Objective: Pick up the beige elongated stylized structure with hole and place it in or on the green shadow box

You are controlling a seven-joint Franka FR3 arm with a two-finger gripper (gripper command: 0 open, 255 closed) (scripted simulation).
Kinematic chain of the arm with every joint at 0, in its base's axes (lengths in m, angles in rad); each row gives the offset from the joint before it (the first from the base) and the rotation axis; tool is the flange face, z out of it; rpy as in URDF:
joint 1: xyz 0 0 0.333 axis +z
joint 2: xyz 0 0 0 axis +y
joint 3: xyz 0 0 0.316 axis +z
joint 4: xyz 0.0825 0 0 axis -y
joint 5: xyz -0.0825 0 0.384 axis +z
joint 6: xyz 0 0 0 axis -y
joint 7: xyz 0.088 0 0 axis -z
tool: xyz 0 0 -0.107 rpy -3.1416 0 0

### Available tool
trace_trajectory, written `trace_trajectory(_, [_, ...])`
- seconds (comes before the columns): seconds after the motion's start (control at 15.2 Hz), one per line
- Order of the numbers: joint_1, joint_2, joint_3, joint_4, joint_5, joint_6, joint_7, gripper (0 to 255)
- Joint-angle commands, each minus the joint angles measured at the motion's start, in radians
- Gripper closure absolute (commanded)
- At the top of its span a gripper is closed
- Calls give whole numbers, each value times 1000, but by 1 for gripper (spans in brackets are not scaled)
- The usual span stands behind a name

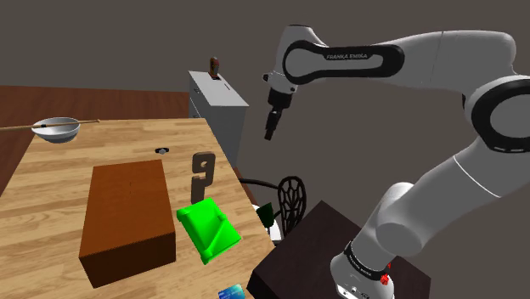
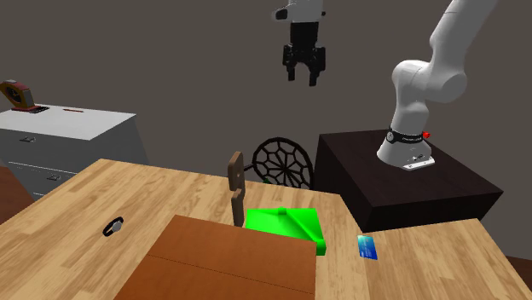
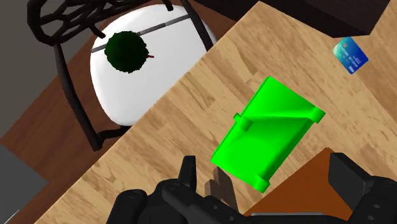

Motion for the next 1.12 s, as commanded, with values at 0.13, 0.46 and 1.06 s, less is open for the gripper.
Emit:
trace_trajectory(0.13, [18, 149, 0, 80, -11, 69, -106, 0])
trace_trajectory(0.46, [37, 330, 14, 200, -25, 132, -221, 0])
trace_trajectory(1.06, [72, 655, 59, 475, -74, 187, -395, 0])
